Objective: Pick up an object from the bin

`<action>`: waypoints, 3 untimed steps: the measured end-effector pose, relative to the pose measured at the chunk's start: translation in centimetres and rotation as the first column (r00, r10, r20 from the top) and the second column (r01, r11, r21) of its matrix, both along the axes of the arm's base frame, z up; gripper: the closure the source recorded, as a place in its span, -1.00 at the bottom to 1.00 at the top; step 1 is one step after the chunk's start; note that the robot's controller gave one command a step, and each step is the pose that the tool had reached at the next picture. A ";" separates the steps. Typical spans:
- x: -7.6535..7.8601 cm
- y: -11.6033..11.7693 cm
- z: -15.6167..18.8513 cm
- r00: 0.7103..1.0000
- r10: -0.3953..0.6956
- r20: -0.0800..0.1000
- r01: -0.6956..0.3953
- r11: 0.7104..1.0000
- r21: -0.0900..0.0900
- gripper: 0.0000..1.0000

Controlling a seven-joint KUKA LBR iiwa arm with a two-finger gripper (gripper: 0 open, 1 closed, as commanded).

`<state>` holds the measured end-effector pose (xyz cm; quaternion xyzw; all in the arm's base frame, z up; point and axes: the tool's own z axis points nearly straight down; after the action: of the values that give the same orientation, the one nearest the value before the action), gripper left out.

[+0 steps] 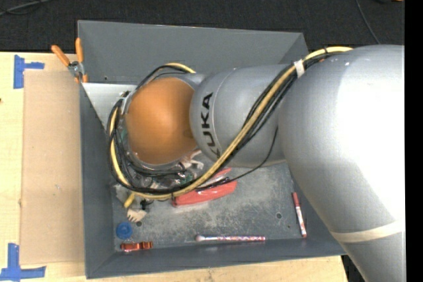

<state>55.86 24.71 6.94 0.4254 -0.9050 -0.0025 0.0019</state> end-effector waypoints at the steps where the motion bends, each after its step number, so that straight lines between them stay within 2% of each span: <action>1: 0.0 0.0 0.0 1.000 0.000 0.000 0.000 1.000 0.000 1.00; 2: -0.3 -0.1 1.6 1.000 -0.001 -0.011 0.000 1.000 -0.004 1.00; 3: 0.0 0.1 5.9 1.000 -0.001 0.000 0.001 1.000 0.000 1.00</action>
Offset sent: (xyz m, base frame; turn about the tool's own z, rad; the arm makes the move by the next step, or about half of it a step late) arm 0.0000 0.0000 0.1138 0.0003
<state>55.82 24.77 12.83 0.4250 -0.9052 -0.0023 0.0019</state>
